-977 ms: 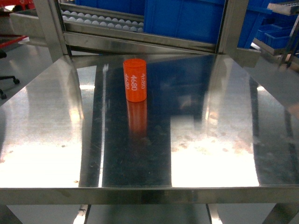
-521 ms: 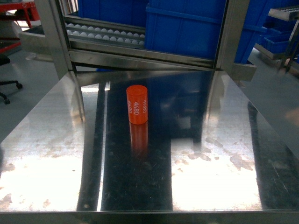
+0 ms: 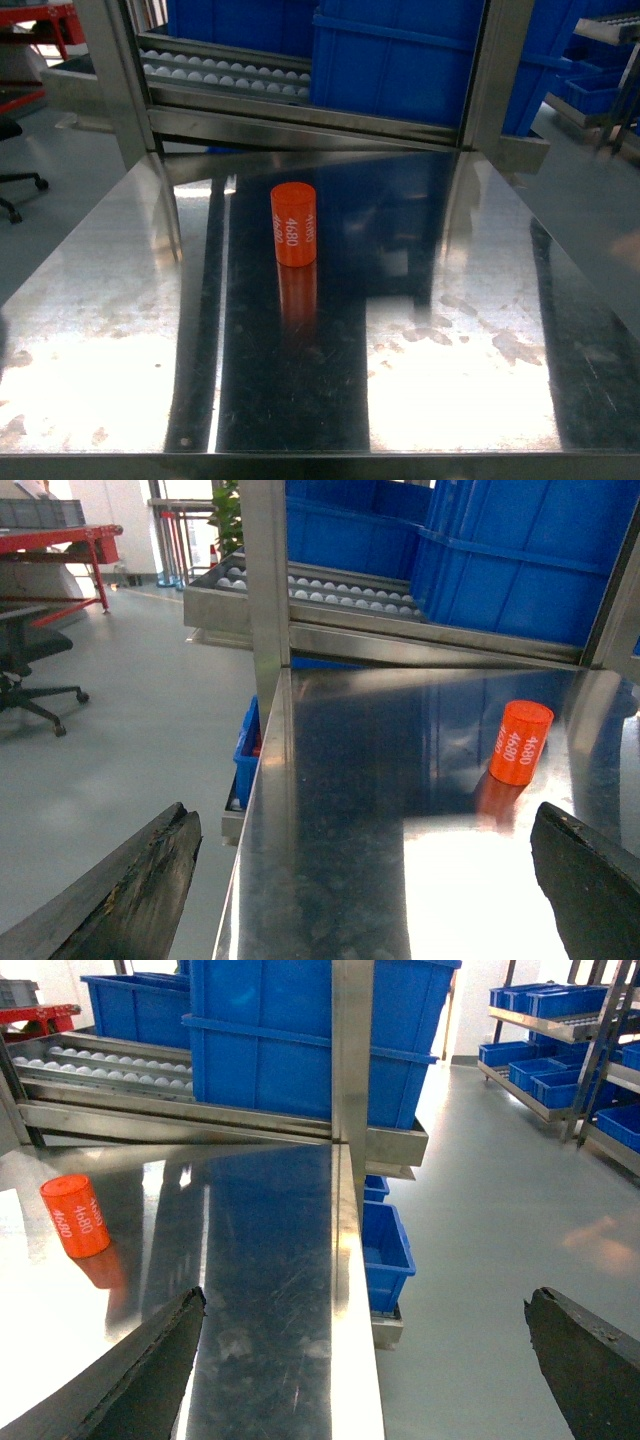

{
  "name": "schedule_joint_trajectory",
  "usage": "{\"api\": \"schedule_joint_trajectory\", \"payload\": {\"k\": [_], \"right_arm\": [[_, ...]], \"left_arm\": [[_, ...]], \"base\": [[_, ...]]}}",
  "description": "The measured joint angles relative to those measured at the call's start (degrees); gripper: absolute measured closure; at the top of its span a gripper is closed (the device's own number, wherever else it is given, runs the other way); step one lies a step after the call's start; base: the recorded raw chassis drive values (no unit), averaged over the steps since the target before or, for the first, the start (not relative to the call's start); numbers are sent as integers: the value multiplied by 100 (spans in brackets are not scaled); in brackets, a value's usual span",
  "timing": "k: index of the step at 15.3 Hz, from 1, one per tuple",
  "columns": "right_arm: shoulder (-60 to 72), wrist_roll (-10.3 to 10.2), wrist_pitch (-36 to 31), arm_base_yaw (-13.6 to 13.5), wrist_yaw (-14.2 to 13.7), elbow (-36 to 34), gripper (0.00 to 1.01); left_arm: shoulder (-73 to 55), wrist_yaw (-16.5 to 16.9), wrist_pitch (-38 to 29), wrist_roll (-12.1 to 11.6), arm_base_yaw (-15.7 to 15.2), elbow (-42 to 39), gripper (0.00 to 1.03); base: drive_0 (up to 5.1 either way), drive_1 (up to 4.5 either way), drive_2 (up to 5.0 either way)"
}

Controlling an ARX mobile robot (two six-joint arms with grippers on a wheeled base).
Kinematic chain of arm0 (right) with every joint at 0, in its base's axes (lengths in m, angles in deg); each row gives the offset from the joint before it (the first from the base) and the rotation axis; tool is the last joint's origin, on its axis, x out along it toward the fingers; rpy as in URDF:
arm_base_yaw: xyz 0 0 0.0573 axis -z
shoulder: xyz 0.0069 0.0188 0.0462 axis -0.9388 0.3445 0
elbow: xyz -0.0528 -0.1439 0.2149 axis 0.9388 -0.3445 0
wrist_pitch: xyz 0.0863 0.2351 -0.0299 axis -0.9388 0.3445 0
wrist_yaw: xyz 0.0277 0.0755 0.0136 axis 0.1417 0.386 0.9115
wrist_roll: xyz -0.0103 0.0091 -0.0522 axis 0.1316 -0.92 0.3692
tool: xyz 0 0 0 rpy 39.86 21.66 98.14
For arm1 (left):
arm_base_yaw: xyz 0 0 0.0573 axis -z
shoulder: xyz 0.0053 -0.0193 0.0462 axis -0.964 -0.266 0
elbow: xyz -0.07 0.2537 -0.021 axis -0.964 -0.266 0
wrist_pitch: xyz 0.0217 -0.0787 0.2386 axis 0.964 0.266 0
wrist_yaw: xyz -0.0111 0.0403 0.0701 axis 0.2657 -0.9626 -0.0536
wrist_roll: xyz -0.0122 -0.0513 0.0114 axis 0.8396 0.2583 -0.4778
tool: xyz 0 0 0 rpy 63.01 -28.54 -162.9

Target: Pick capacitor and pack into box

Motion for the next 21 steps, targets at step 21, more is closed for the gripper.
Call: {"api": "schedule_joint_trajectory", "payload": {"k": [21], "right_arm": [[0,0,-2,0,0,0,3]], "left_arm": [[-12555,975,-3099,-151,1779,7062,5]], "base": [[0,0,0]]}}
